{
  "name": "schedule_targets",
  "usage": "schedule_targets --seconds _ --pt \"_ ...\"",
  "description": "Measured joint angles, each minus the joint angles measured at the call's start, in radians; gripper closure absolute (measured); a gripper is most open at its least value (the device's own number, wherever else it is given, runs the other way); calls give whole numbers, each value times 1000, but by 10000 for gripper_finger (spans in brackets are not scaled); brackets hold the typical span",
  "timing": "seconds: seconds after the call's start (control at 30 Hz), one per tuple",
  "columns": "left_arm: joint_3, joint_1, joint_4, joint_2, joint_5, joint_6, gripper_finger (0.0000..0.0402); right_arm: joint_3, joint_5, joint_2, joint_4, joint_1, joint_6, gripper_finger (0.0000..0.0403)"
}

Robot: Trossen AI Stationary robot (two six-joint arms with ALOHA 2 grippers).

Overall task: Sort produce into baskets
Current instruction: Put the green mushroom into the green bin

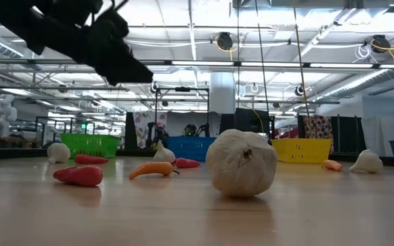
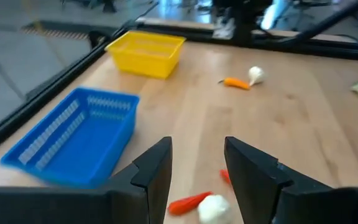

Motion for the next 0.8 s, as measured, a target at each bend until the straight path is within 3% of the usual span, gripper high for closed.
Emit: schedule_targets --seconds 0.17,0.27,0.53,0.8 --pt "0 -50 18 1 1 106 246 0 7 0 32 53 -365 174" --pt "0 -70 22 17 1 134 246 0 11 0 42 69 -476 174" --pt "-1 -80 42 119 2 135 242 -79 32 4 99 63 -464 174" --pt "18 -80 231 206 32 133 184 -173 30 4 210 64 -464 174"
